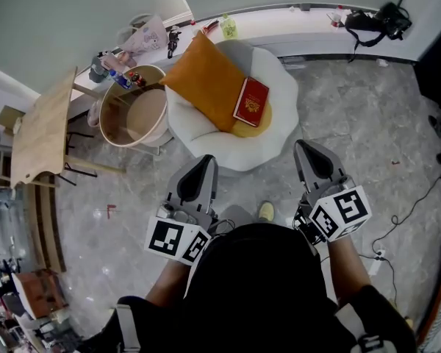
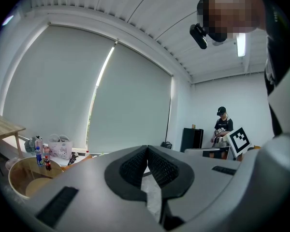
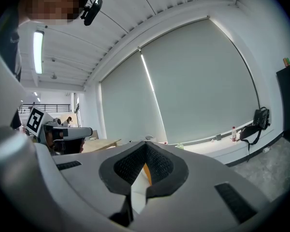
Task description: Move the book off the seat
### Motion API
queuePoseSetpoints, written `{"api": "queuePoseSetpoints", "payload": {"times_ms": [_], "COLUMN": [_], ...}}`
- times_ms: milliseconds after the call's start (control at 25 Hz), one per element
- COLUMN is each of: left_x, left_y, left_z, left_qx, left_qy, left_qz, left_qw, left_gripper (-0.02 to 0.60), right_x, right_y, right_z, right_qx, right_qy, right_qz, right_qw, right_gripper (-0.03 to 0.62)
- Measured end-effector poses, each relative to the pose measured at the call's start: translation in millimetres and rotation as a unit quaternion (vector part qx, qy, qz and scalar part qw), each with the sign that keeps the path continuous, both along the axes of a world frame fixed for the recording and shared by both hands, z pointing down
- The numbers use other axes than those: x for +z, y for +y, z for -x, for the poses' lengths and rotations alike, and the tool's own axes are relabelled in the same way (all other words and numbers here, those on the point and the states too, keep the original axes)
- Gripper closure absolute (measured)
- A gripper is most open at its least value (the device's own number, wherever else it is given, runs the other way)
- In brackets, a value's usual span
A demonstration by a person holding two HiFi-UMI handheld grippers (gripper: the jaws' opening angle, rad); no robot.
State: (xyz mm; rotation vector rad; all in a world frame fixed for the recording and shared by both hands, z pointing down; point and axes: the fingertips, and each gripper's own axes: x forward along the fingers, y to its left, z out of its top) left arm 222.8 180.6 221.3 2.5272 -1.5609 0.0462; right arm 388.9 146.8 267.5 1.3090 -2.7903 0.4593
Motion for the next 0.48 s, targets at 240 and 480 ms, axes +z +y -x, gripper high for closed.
{"api": "queuePoseSetpoints", "payload": {"times_ms": [240, 480], "left_x": [-3.7, -2.8], "left_y": [-2.6, -4.0], "left_z": [5.9, 13.3], "left_qx": [-0.010, -0.013], "left_qy": [0.000, -0.001], "left_qz": [-0.003, -0.004], "left_qw": [0.9999, 0.9999], "left_gripper": [0.569, 0.569], "right_x": [-1.9, 4.9], "right_y": [-0.8, -3.5], "right_z": [1.9, 4.9], "right_qx": [-0.006, -0.002], "right_qy": [0.003, 0.002], "right_qz": [-0.002, 0.005], "right_qw": [1.000, 1.000], "right_gripper": [0.588, 0.588]}}
